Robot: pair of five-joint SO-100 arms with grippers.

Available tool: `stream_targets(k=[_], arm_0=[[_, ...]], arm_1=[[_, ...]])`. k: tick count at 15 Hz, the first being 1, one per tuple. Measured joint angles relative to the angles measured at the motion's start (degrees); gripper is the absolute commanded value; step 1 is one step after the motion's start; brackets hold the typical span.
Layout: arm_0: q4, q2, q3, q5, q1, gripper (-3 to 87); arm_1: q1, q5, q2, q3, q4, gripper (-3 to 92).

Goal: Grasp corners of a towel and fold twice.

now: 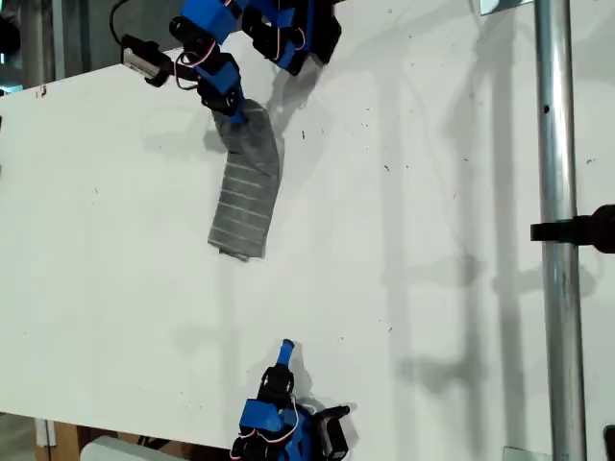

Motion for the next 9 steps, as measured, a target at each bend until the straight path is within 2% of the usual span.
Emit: stream_targets(k=[3,9], arm_0=[[0.00,0.00,0.00,0.00,0.00,-2.6],[0.00,0.00,0.00,0.00,0.00,-2.6]], arm_1=[[-5.36,0.70,-12.66,-5.71,-8.09,0.0],[-9.93,-4.04,-51.94,-35.95,-25.05,0.2]])
